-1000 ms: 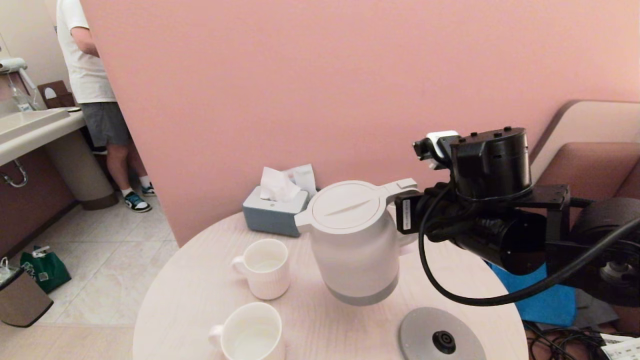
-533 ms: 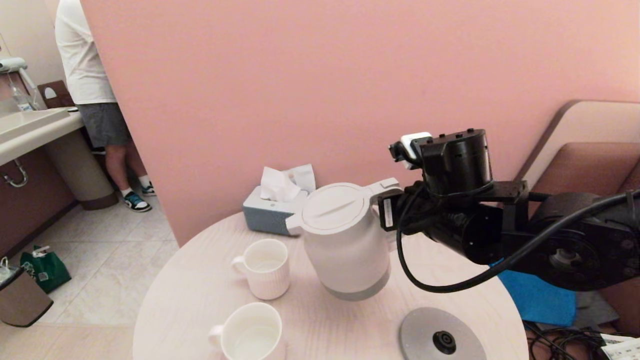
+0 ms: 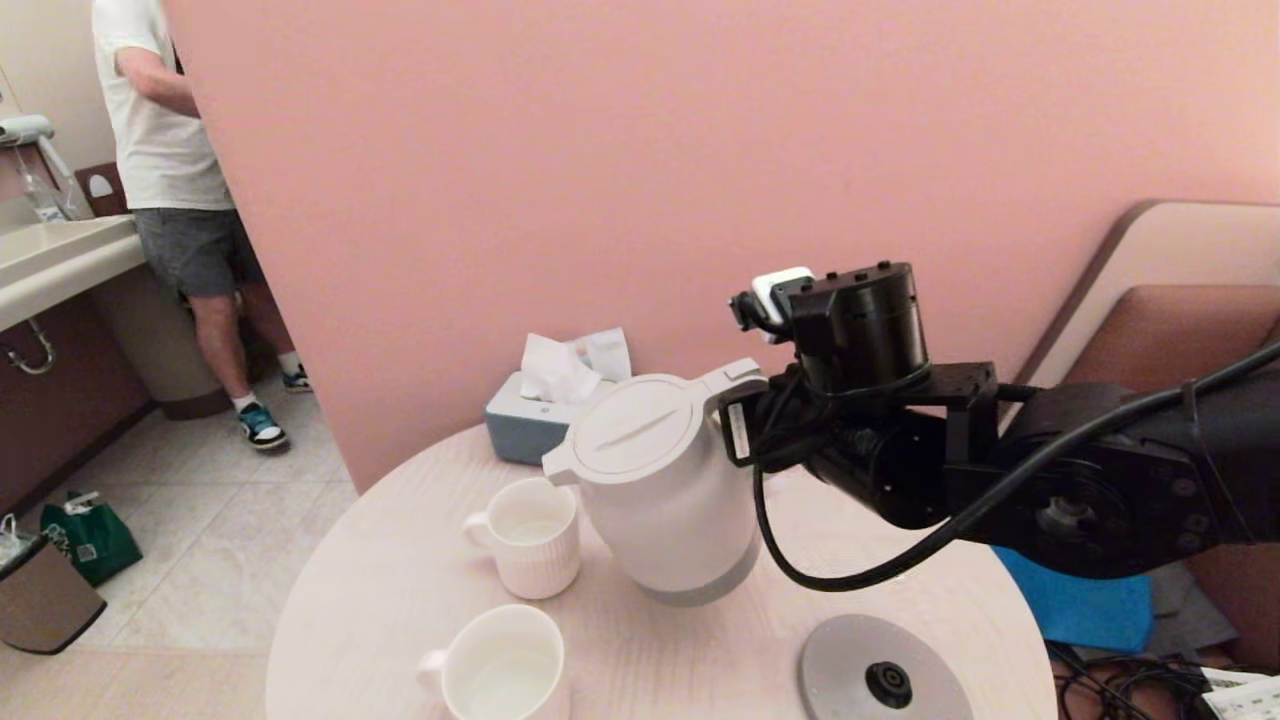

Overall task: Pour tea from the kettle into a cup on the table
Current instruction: Pour water into the cup

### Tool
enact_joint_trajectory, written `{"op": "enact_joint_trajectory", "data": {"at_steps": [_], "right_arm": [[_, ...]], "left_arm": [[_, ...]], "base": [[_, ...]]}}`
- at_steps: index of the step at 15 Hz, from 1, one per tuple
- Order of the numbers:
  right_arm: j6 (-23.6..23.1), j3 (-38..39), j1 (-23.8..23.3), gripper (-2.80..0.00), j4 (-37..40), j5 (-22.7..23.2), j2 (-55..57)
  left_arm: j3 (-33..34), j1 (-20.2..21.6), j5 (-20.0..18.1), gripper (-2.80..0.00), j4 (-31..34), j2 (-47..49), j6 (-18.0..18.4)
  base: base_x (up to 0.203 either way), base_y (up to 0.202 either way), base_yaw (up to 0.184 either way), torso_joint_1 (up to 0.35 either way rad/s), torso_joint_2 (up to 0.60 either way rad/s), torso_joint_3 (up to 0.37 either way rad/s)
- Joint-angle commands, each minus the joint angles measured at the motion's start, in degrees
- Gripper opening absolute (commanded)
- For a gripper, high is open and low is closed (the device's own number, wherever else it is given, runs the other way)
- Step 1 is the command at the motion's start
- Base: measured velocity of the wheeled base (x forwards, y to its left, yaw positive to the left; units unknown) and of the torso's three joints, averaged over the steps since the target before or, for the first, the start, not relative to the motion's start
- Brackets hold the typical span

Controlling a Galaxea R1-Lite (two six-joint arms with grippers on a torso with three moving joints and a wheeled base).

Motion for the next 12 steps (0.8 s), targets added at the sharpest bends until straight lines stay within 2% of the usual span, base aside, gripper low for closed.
{"op": "enact_joint_trajectory", "data": {"at_steps": [1,9,12], "right_arm": [[-0.28,-0.69,0.45,-2.8,-0.18,-0.47,0.92],[-3.51,-2.55,1.77,-2.8,-0.1,-1.6,2.26],[-6.19,-3.9,1.77,-2.8,-0.13,-1.62,3.45]], "left_arm": [[0.0,0.01,0.01,-2.8,-0.01,0.0,-0.02],[0.0,0.01,0.01,-2.8,-0.01,0.01,-0.02],[0.0,0.01,0.01,-2.8,-0.01,0.09,-0.02]], "base": [[0.0,0.0,0.0,0.0,0.0,0.0],[0.0,0.0,0.0,0.0,0.0,0.0],[0.0,0.0,0.0,0.0,0.0,0.0]]}}
